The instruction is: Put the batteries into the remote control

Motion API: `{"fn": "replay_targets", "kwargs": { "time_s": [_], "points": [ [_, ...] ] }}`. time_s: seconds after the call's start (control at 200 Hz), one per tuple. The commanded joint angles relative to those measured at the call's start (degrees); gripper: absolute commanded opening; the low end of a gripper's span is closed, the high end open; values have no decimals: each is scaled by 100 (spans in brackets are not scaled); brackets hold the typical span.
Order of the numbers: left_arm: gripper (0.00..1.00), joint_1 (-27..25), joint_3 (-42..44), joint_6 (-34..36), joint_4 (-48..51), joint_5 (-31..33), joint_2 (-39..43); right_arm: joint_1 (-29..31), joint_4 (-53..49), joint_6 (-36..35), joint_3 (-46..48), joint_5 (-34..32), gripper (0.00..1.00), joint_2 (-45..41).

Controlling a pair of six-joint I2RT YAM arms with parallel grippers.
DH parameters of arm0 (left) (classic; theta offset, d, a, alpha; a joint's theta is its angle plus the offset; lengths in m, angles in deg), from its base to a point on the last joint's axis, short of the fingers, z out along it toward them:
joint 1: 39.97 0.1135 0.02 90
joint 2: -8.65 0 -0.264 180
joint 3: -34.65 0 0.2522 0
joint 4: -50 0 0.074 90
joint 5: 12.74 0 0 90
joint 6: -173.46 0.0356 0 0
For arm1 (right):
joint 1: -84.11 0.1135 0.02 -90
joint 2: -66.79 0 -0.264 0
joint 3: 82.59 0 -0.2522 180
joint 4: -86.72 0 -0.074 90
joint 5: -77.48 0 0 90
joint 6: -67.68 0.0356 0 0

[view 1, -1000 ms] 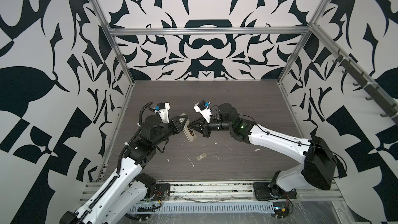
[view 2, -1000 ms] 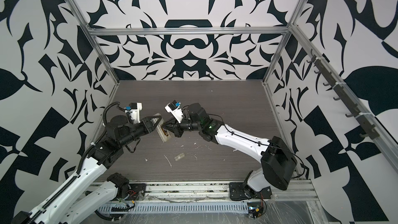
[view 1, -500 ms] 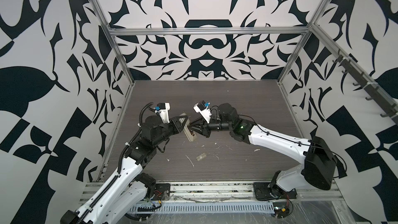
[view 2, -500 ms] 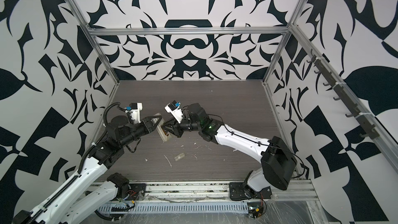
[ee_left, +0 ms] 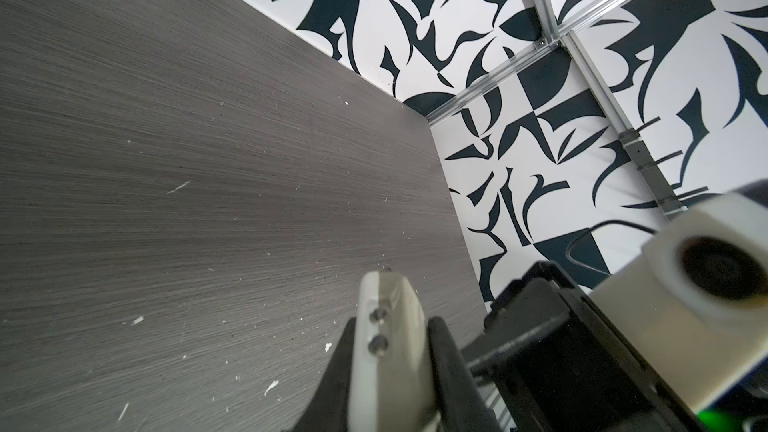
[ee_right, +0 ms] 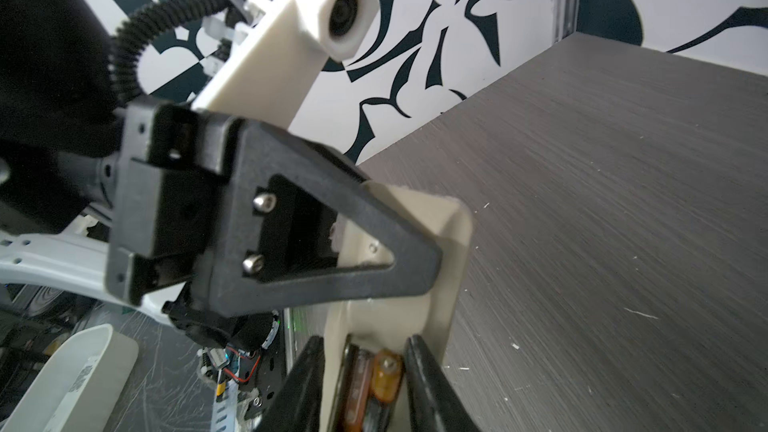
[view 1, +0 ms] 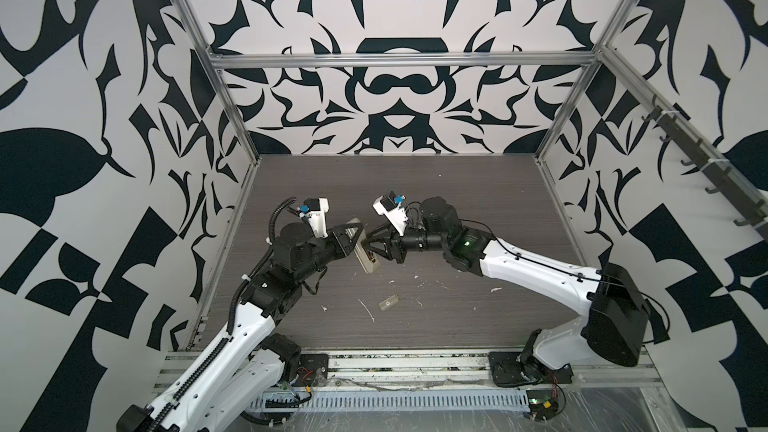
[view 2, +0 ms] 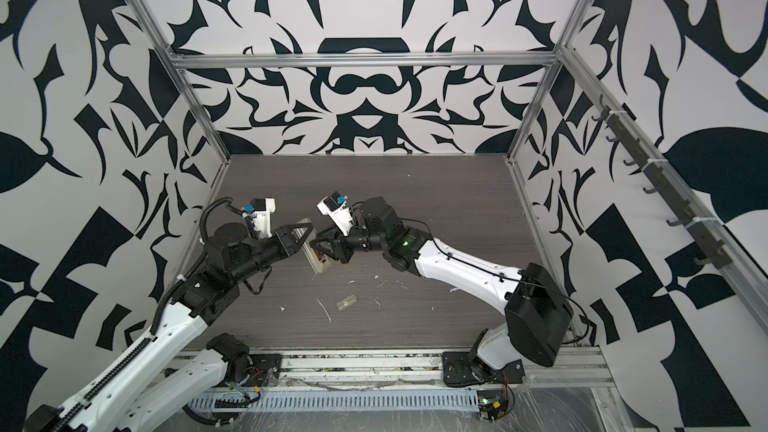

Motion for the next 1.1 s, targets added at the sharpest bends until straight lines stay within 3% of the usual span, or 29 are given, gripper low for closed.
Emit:
{"fn": "replay_targets", "kwargs": {
  "time_s": [0.0, 0.68, 1.095],
  "points": [
    [0, -28, -16, -9, -412, -323, 8, -24, -63, -99, -192, -196, 40, -172],
    [0, -28, 81, -28, -523, -611, -176, -20, -222, -257, -253, -91, 44, -419],
    [0, -31, 91, 15, -350, -632, -161, -19, -671, -716, -331, -194, 44, -750]
  ]
}}
